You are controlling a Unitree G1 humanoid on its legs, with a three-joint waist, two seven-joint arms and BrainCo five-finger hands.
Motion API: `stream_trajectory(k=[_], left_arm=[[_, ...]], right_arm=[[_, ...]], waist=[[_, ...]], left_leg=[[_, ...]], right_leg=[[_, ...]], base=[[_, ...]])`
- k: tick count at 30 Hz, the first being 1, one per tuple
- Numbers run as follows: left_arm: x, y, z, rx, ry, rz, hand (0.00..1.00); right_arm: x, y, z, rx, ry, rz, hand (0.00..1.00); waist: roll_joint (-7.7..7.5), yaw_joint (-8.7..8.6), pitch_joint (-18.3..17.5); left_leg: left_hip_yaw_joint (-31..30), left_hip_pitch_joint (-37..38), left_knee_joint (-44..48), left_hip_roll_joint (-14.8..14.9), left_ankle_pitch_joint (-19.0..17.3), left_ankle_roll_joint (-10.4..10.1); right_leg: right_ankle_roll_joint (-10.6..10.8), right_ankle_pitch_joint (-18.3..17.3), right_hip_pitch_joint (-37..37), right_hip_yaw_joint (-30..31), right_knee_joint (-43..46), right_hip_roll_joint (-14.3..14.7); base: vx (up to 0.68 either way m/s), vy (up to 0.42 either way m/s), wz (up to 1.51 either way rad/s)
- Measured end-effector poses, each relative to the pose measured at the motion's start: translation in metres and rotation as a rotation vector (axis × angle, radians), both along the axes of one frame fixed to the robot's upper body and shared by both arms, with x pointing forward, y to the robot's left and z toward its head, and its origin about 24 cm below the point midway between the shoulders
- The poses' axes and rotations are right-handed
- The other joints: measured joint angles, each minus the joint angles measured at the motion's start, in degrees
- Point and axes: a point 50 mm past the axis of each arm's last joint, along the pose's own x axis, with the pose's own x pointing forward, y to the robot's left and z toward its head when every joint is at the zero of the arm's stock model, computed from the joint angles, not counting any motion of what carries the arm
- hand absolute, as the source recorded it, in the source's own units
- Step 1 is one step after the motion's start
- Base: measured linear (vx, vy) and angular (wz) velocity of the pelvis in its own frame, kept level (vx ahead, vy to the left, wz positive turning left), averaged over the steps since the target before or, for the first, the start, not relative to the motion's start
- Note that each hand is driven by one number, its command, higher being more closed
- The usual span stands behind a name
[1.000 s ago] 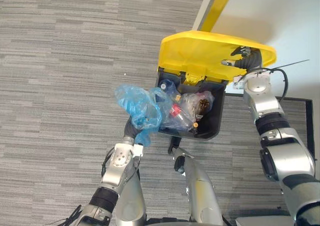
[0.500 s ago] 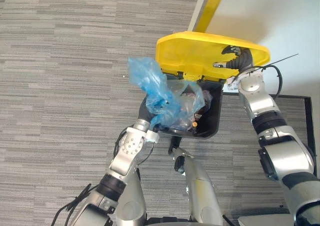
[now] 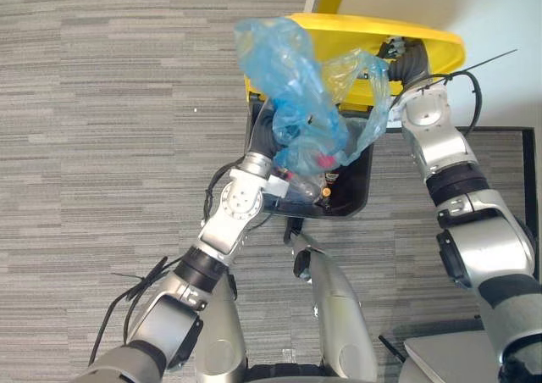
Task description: Gather rubbish on tea table into small bin, then transfer packed bag to large trash can.
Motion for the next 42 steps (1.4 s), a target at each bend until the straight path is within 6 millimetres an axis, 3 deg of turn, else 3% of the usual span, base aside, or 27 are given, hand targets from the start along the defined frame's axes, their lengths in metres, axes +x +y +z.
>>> stream_trajectory(k=[5,9,19,20,24,27,32,42], left_arm=[[0.018,-0.001,-0.007,0.079,0.065,0.041,1.0],[0.028,-0.004,-0.017,0.154,0.121,0.064,1.0],[0.051,0.017,-0.068,0.383,0.317,0.222,1.0],[0.052,0.02,-0.076,0.413,0.349,0.245,0.0],[0.054,0.025,-0.087,0.515,0.383,0.309,0.0],[0.054,0.025,-0.089,0.591,0.373,0.342,0.0],[0.05,0.007,-0.092,0.724,0.321,0.336,0.0],[0.044,-0.016,-0.075,0.872,0.148,0.294,0.0]], right_arm=[[0.0,0.011,0.014,-0.037,-0.028,0.028,0.0],[0.001,0.015,0.013,-0.056,-0.023,0.039,0.0],[0.002,0.035,0.019,-0.049,-0.035,0.087,0.0],[0.003,0.039,0.018,-0.048,-0.033,0.096,0.0],[0.001,0.05,0.019,-0.037,-0.045,0.131,0.0],[-0.008,0.067,0.03,-0.036,-0.114,0.201,0.0],[-0.023,0.092,0.04,-0.021,-0.199,0.31,0.0],[-0.04,0.103,0.039,-0.013,-0.268,0.388,0.0]], waist=[[0.0,-0.05,0.0],[0.0,-0.6,0.01],[-0.04,-1.27,0.02],[-0.04,-1.27,0.02],[-0.1,-1.36,0.05],[-0.12,-1.42,0.06],[-0.17,-1.31,0.03],[-0.61,-1.45,-0.23]], left_leg=[[1.94,-0.15,-1.02,-0.51,0.2,0.05],[2.24,-0.14,-1.23,-0.32,0.26,-0.07],[2.58,-3.04,-0.78,0.09,0.23,-0.07],[2.55,-3.45,-0.6,0.28,0.25,-0.12],[2.4,-5.45,1.21,1.06,0.05,-0.64],[2.45,-7.89,3.42,2.21,-0.56,-0.99],[3.09,-9.13,4.55,3.01,-0.96,-0.58],[5.36,-9.86,4.5,4.21,-0.72,-1.05]], right_leg=[[-0.12,0.22,-2.07,1.67,-0.21,0.0],[-0.04,0.29,-2.23,1.8,-0.23,0.19],[0.22,1.39,-4.29,1.96,-1.76,0.46],[0.16,1.43,-4.71,1.8,-1.76,0.49],[0.14,1.45,-5.94,1.16,-1.09,0.6],[0.09,1.48,-7.13,0.49,-0.83,0.77],[0.29,1.28,-7.98,0.16,0.06,0.34],[1.06,0.29,-9.91,0.29,2.13,-0.33]], base=[[0.04,0.001,-0.12],[0.05,0.008,-0.06],[0.03,0.004,-0.01],[0.03,-0.015,0.02],[0.0,-0.005,0.03],[-0.01,-0.002,0.02],[-0.01,0.002,0.05],[0.01,-0.001,0.0]])
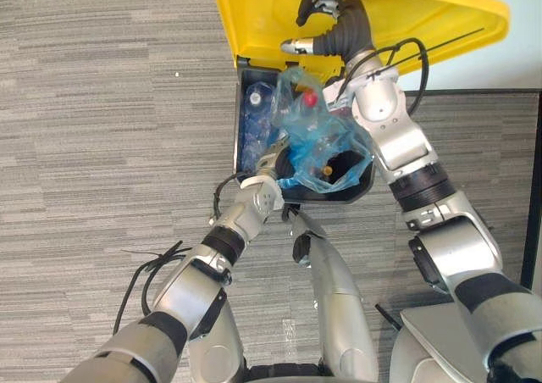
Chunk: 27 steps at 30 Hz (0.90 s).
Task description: Gather rubbish on tea table into small bin, then transfer packed bag to large trash can.
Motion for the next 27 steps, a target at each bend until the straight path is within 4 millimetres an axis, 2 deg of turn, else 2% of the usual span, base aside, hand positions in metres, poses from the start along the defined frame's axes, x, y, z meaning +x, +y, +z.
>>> stream_trajectory(k=[7,10,12,13,16,18,21,23,24,26,27], left_arm=[[0.0,-0.006,0.017,0.016,-0.069,-0.015,0.0],[-0.001,-0.007,0.02,-0.003,-0.079,-0.022,0.0],[-0.003,-0.007,0.027,-0.053,-0.103,-0.026,0.0],[-0.004,-0.007,0.027,-0.067,-0.103,-0.025,0.0],[-0.005,-0.003,0.021,-0.126,-0.077,-0.01,0.0],[-0.012,0.0,0.013,-0.224,-0.038,-0.018,0.0],[-0.02,0.007,0.008,-0.335,-0.019,-0.022,0.0],[-0.03,0.027,-0.007,-0.451,0.028,0.01,0.0],[-0.031,0.031,-0.011,-0.469,0.038,0.022,0.0],[-0.049,0.067,-0.043,-0.593,0.118,0.132,0.0],[-0.053,0.073,-0.05,-0.612,0.137,0.153,0.0]], right_arm=[[-0.004,0.002,-0.007,0.001,-0.005,0.02,0.0],[-0.002,-0.002,-0.023,-0.013,0.034,0.002,0.0],[0.0,-0.004,-0.04,-0.028,0.072,-0.015,0.0],[0.001,-0.005,-0.043,-0.034,0.082,-0.019,0.0],[0.008,-0.011,-0.07,-0.074,0.165,-0.066,0.0],[0.015,-0.024,-0.099,-0.113,0.265,-0.134,0.0],[0.017,-0.037,-0.128,-0.137,0.363,-0.19,0.0],[0.013,-0.054,-0.161,-0.133,0.471,-0.242,0.0],[0.012,-0.058,-0.166,-0.126,0.487,-0.252,0.0],[0.001,-0.079,-0.197,-0.087,0.581,-0.307,0.0],[-0.001,-0.083,-0.202,-0.078,0.596,-0.318,0.0]], waist=[[-0.11,0.04,-0.08],[-0.75,0.08,-1.02],[-2.14,0.46,-1.97],[-2.31,0.58,-2.08],[-2.31,0.79,-2.08],[-2.29,1.26,-2.09],[-2.28,1.69,-2.11],[-2.17,2.02,-2.17],[-2.17,2.08,-2.17],[-2.05,2.52,-2.22],[-1.99,2.59,-2.26]], left_leg=[[0.41,1.58,-0.1,-0.34,0.0,0.01],[0.36,2.64,-0.45,-0.33,-0.06,0.14],[0.2,2.69,-0.45,-0.39,0.04,0.01],[0.13,2.72,-0.45,-0.43,0.12,-0.11],[-0.87,3.92,-0.48,-0.77,0.28,-0.17],[-1.35,5.58,-0.69,-1.34,0.34,-0.08],[-1.72,6.79,-1.2,-2.18,0.5,0.25],[-2.77,8.18,-1.36,-2.84,0.41,0.62],[-2.79,8.47,-1.38,-2.84,0.42,0.6],[-3.0,11.48,-1.53,-2.89,0.4,0.61],[-2.99,12.0,-1.6,-2.93,0.38,0.63]], right_leg=[[0.57,-0.79,1.05,0.07,1.38,-0.97],[0.14,-1.72,2.32,-0.27,2.18,-1.48],[0.02,-1.84,2.37,-0.43,2.4,-1.6],[0.02,-1.84,2.42,-0.45,2.45,-1.64],[0.2,-2.16,4.29,-0.97,2.54,-1.83],[-0.27,-2.79,6.08,-1.19,3.04,-2.34],[-0.16,-3.08,7.3,-1.18,3.23,-2.92],[0.36,-3.6,9.0,-1.41,3.69,-3.41],[0.38,-3.7,9.34,-1.51,3.73,-3.45],[0.56,-4.38,12.19,-1.73,4.24,-3.57],[0.71,-4.55,12.58,-1.72,4.45,-3.62]], base=[[0.0,0.007,0.04],[-0.01,-0.001,0.1],[0.0,-0.011,0.07],[0.0,-0.007,0.08],[0.0,0.008,0.12],[-0.01,0.016,0.14],[-0.02,0.016,0.15],[-0.03,0.006,0.17],[-0.02,0.004,0.09],[0.0,0.011,0.05],[0.0,0.016,0.06]])
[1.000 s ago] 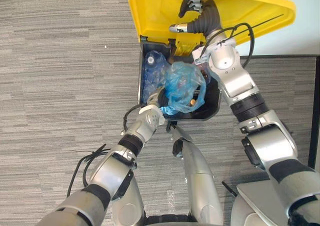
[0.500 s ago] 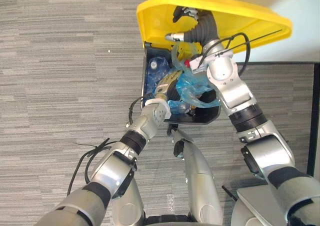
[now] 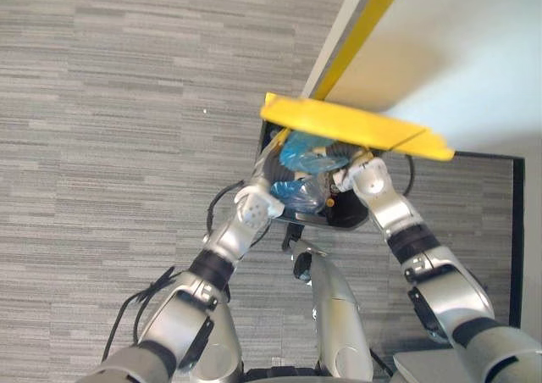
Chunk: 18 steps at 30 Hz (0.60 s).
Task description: Gather rubbish on tea table into small bin, then transfer packed bag to large trash can.
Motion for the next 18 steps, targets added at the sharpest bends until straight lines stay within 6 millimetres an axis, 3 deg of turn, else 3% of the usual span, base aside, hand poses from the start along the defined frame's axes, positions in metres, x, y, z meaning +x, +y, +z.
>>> stream_trajectory(k=[2,3,4,5,6,8,11,12,14,16,18], left_arm=[[-0.027,0.041,-0.043,-0.113,0.17,0.117,0.0],[-0.033,0.047,-0.051,-0.124,0.2,0.136,0.0],[-0.049,0.064,-0.074,-0.142,0.292,0.197,0.0],[-0.068,0.081,-0.1,-0.149,0.396,0.268,0.0],[-0.075,0.086,-0.108,-0.149,0.433,0.293,0.0],[-0.113,0.109,-0.145,-0.147,0.609,0.41,0.0],[-0.138,0.116,-0.166,-0.15,0.721,0.465,0.0],[-0.148,0.115,-0.174,-0.148,0.773,0.474,0.0],[-0.155,0.112,-0.181,-0.15,0.815,0.481,0.0],[-0.162,0.114,-0.185,-0.13,0.839,0.489,0.0],[-0.17,0.12,-0.189,-0.083,0.882,0.499,0.0]], right_arm=[[-0.018,-0.021,-0.03,0.012,0.077,-0.067,0.0],[-0.02,-0.024,-0.034,0.016,0.09,-0.076,0.0],[-0.027,-0.03,-0.046,0.026,0.127,-0.095,0.0],[-0.035,-0.033,-0.057,0.042,0.162,-0.105,0.0],[-0.037,-0.033,-0.06,0.046,0.173,-0.108,0.0],[-0.048,-0.029,-0.078,0.053,0.228,-0.102,0.0],[-0.057,-0.023,-0.091,0.061,0.266,-0.089,0.0],[-0.063,-0.019,-0.098,0.077,0.286,-0.083,0.0],[-0.083,-0.016,-0.11,0.103,0.308,-0.078,0.0],[-0.101,-0.008,-0.123,0.134,0.345,-0.07,0.0],[-0.136,-0.004,-0.152,0.153,0.464,-0.086,0.0]], waist=[[0.57,0.56,-0.67],[0.74,0.61,-0.85],[1.19,0.89,-1.14],[1.71,1.16,-2.45],[1.82,1.19,-2.66],[2.59,1.7,-2.77],[2.51,2.19,-3.07],[2.27,2.19,-3.41],[1.91,1.79,-3.82],[0.7,1.22,-4.88],[-0.99,-1.39,-7.14]], left_leg=[[0.01,2.88,-0.3,-0.56,-0.25,0.43],[-0.01,3.17,-0.3,-0.68,-0.34,0.61],[0.25,4.64,-0.31,-1.0,-0.7,1.27],[0.6,5.28,-0.3,-1.36,-0.81,1.45],[0.68,5.73,-0.3,-1.55,-0.82,1.47],[1.37,9.76,-0.03,-1.94,-1.08,1.78],[2.71,12.06,0.53,-2.59,-1.68,2.47],[4.14,12.53,0.74,-3.29,-1.99,3.08],[5.87,12.66,0.74,-4.52,-1.71,4.26],[8.85,13.08,-3.37,-4.13,0.74,6.2],[11.57,15.28,-11.99,-3.8,6.68,5.56]], right_leg=[[0.54,-0.87,2.35,0.11,1.11,-0.75],[0.62,-1.02,2.61,0.15,1.26,-0.86],[0.85,-1.19,3.73,0.51,1.51,-1.0],[1.06,-1.32,3.91,1.05,1.83,-1.24],[1.13,-1.36,4.23,1.16,1.96,-1.38],[1.45,-1.57,7.5,1.98,2.36,-1.5],[2.0,-1.16,8.96,3.62,1.74,-1.52],[2.8,0.44,9.22,4.89,0.01,-1.48],[3.0,2.62,10.07,5.72,-5.36,-1.21],[3.93,1.36,9.74,5.86,-7.81,-1.26],[-0.64,-0.65,7.42,7.04,5.35,-0.53]], base=[[-0.01,0.024,0.08],[-0.03,0.027,0.03],[-0.05,0.037,-0.04],[-0.05,0.032,-0.07],[-0.04,0.037,-0.06],[-0.05,0.047,-0.14],[-0.12,0.075,-0.31],[-0.2,0.119,-0.52],[-0.27,0.176,-0.73],[-0.2,0.089,-0.62],[-0.15,-0.036,-0.3]])
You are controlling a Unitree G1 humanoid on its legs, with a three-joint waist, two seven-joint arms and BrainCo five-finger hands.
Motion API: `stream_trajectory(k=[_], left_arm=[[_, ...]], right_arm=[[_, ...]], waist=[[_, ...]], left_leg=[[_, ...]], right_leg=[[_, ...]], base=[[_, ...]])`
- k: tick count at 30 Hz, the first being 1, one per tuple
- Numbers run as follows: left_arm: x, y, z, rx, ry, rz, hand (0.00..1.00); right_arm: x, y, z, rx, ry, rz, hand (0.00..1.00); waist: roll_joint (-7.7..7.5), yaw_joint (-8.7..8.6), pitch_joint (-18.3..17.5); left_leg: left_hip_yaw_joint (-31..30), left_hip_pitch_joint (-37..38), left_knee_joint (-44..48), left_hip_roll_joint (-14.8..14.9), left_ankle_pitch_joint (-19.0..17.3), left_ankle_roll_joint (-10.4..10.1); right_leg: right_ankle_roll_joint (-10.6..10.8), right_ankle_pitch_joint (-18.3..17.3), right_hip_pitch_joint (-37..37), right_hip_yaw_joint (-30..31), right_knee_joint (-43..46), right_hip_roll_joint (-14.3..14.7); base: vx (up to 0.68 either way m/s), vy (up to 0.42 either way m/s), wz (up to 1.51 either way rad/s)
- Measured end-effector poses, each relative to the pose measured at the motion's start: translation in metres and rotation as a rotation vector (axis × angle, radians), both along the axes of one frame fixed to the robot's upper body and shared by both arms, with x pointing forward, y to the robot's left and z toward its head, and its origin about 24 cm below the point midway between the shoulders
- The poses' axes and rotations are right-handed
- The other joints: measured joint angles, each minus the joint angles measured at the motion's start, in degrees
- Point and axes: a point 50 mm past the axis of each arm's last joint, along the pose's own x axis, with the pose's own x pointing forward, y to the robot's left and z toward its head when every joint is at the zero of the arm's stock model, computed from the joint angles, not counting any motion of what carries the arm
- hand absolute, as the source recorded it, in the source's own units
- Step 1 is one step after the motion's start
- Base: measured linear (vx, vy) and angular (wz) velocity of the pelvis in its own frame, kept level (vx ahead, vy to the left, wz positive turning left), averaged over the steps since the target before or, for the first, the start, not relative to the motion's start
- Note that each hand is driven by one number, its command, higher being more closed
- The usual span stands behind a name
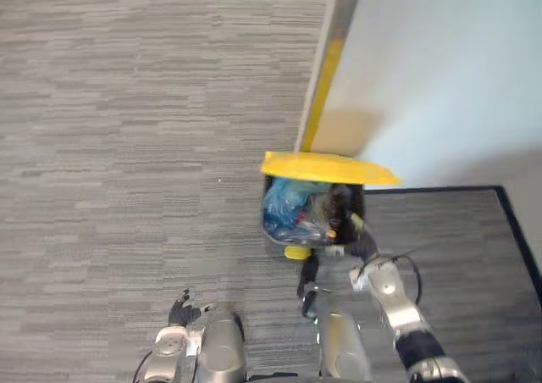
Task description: Gather rubbish on tea table into small bin, then transfer packed bag to large trash can.
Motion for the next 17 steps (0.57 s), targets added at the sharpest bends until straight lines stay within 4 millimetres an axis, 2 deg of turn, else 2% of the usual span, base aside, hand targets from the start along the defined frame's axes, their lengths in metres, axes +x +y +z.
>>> stream_trajectory(k=[1,2,3,4,5,6,7,8,9,10,11,14,17], left_arm=[[-0.001,-0.001,-0.001,0.001,0.005,-0.009,0.0],[-0.002,-0.006,-0.002,0.003,0.016,-0.04,0.0],[-0.002,-0.008,-0.002,0.003,0.017,-0.054,0.0],[0.0,-0.01,-0.001,0.004,0.011,-0.077,0.0],[0.0,-0.019,-0.004,-0.025,0.015,-0.074,0.0],[-0.001,-0.025,-0.005,-0.039,0.02,-0.076,0.0],[-0.006,-0.039,-0.01,-0.076,0.029,-0.071,0.0],[-0.006,-0.042,-0.01,-0.069,0.035,-0.087,0.0],[-0.004,-0.043,-0.01,-0.073,0.034,-0.088,0.0],[-0.006,-0.052,-0.015,-0.099,0.057,-0.086,0.0],[-0.008,-0.056,-0.017,-0.106,0.071,-0.078,0.0],[-0.014,-0.058,-0.022,-0.102,0.112,-0.068,0.0],[-0.021,-0.053,-0.025,-0.087,0.139,-0.054,0.0]], right_arm=[[-0.006,-0.001,-0.005,0.0,0.02,-0.005,0.0],[-0.025,-0.004,-0.017,0.008,0.078,-0.028,0.0],[-0.033,-0.005,-0.022,0.016,0.104,-0.043,0.0],[-0.052,-0.005,-0.033,0.026,0.159,-0.069,0.0],[-0.059,-0.002,-0.04,0.017,0.198,-0.06,0.0],[-0.061,-0.004,-0.043,0.009,0.212,-0.062,0.0],[-0.065,-0.008,-0.05,-0.009,0.251,-0.071,0.0],[-0.084,-0.008,-0.068,-0.007,0.348,-0.103,0.0],[-0.09,-0.009,-0.075,-0.015,0.39,-0.108,0.0],[-0.09,-0.02,-0.084,-0.033,0.453,-0.146,0.0],[-0.091,-0.029,-0.089,-0.067,0.502,-0.166,0.0],[-0.102,-0.04,-0.098,-0.074,0.587,-0.232,0.0],[-0.106,-0.044,-0.099,-0.074,0.603,-0.266,0.0]], waist=[[-0.09,-0.34,-0.19],[-0.42,-0.85,-1.43],[-0.64,-0.94,-1.95],[-2.0,-1.15,-3.03],[-1.22,-0.46,-4.35],[-0.03,0.3,-4.87],[1.76,0.01,-6.26],[-0.35,-0.56,-7.45],[-0.34,-0.47,-7.64],[2.48,-0.08,-9.39],[3.95,0.09,-10.67],[5.21,0.23,-11.24],[5.54,0.41,-11.15]], left_leg=[[0.04,0.61,-1.6,0.04,0.99,-0.25],[0.1,1.33,-4.59,0.09,2.83,-0.83],[0.2,1.45,-5.0,0.22,3.12,-1.13],[0.64,0.93,-3.87,-0.15,2.75,-1.89],[0.13,0.49,-4.94,-0.1,2.71,-1.2],[-0.57,0.48,-6.82,0.84,3.21,0.24],[1.38,1.57,-8.96,3.06,5.1,-2.23],[1.73,3.87,-10.0,0.01,6.05,-3.18],[1.72,4.27,-10.49,-0.14,6.23,-3.32],[1.51,3.86,-12.49,1.14,6.78,-2.46],[1.35,3.77,-14.18,1.5,7.53,-1.51],[1.19,4.91,-17.7,0.86,9.95,-1.65],[0.79,6.83,-18.88,0.6,10.7,-2.14]], right_leg=[[0.14,-1.28,0.35,0.08,2.73,0.08],[0.57,-4.16,1.87,0.71,8.33,-0.03],[0.93,-6.78,3.18,1.32,9.62,-0.07],[2.83,-10.2,5.4,2.77,6.61,0.85],[1.01,-9.78,7.67,3.26,-1.06,3.61],[0.36,-8.39,8.32,3.69,-3.21,5.04],[-0.92,-10.92,7.81,3.37,2.52,5.36],[3.46,-16.37,11.43,5.37,1.96,2.16],[0.87,-16.51,12.58,6.08,0.24,3.01],[0.75,-12.86,13.75,6.51,-5.21,5.38],[0.56,-10.25,14.3,7.32,-9.48,6.84],[0.62,-8.25,14.84,7.63,-12.27,7.31],[1.0,-6.65,18.09,7.46,-15.56,7.58]], base=[[-0.05,-0.079,-0.12],[0.0,-0.086,-0.02],[0.02,-0.141,-0.15],[-0.02,-0.153,-0.52],[-0.03,-0.124,-0.73],[-0.07,-0.095,-1.02],[0.01,-0.052,-0.6],[0.05,-0.124,-0.43],[0.05,-0.094,-0.3],[-0.01,-0.062,-0.61],[-0.05,0.014,-0.61],[0.0,0.008,-0.13],[-0.01,0.035,0.09]])
